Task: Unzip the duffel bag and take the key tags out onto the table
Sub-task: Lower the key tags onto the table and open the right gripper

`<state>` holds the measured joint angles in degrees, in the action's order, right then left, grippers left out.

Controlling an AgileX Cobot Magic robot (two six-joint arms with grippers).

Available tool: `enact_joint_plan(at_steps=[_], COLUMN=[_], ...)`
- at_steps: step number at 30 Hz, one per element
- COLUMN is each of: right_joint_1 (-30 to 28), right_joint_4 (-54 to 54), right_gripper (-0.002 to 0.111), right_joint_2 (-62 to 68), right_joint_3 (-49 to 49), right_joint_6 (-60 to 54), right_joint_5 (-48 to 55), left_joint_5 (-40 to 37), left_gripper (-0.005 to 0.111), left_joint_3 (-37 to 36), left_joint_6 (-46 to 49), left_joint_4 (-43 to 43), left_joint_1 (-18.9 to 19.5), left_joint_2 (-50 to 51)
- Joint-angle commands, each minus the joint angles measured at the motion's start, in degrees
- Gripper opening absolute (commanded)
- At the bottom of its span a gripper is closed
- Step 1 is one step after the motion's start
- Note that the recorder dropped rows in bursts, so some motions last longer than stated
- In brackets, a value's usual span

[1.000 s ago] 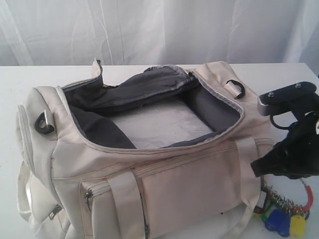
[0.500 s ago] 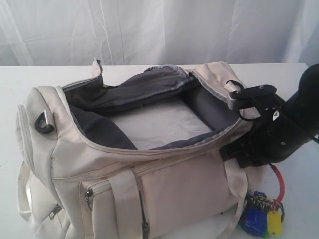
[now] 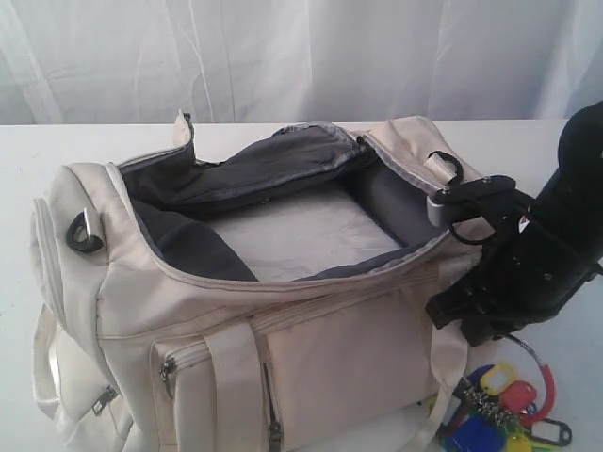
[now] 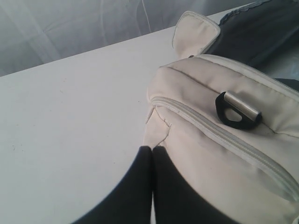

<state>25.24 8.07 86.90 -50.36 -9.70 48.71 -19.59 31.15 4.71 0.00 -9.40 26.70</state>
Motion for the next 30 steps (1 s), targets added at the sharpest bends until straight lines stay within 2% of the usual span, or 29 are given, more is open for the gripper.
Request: enact_joint_plan(at_steps=[1, 6, 11, 17, 23, 30], right_joint_1=[-0.1, -0.1, -0.1, -0.1, -0.1, -0.1], right_joint_4=[-2.1, -9.8, -10.2, -10.1, -8.7, -9.2], right_gripper=[0.000, 0.000, 0.001, 0.027, 0.030, 0.055], right_joint_2=[0.0, 0.0, 0.0, 0.0, 0.0, -1.1], right_joint_3=[-0.3, -0.3, -0.3, -0.3, -0.3, -0.8], right_joint_6=[-0.9, 0.1, 0.8, 0.9, 0.9, 0.9], right_joint_5=[1.3, -3.3, -8.9, -4.1, -2.5, -2.0], left_joint_5=[-0.1, -0.2, -0.2, -0.2, -0.3, -0.3], left_gripper=[0.001, 0.001, 0.001, 0.001, 0.001, 0.001], left_joint_3=[-0.5, -0.5, -0.5, -0.5, -0.5, -0.5], left_joint_6=[0.0, 0.0, 0.0, 0.0, 0.0, 0.0], left_joint_4=[0.0, 0.0, 0.0, 0.0, 0.0, 0.0], left_joint_1=[0.1, 0.1, 0.1, 0.1, 0.1, 0.1], left_joint_2=[-0.4, -0.4, -0.4, -0.4, -0.4, -0.4])
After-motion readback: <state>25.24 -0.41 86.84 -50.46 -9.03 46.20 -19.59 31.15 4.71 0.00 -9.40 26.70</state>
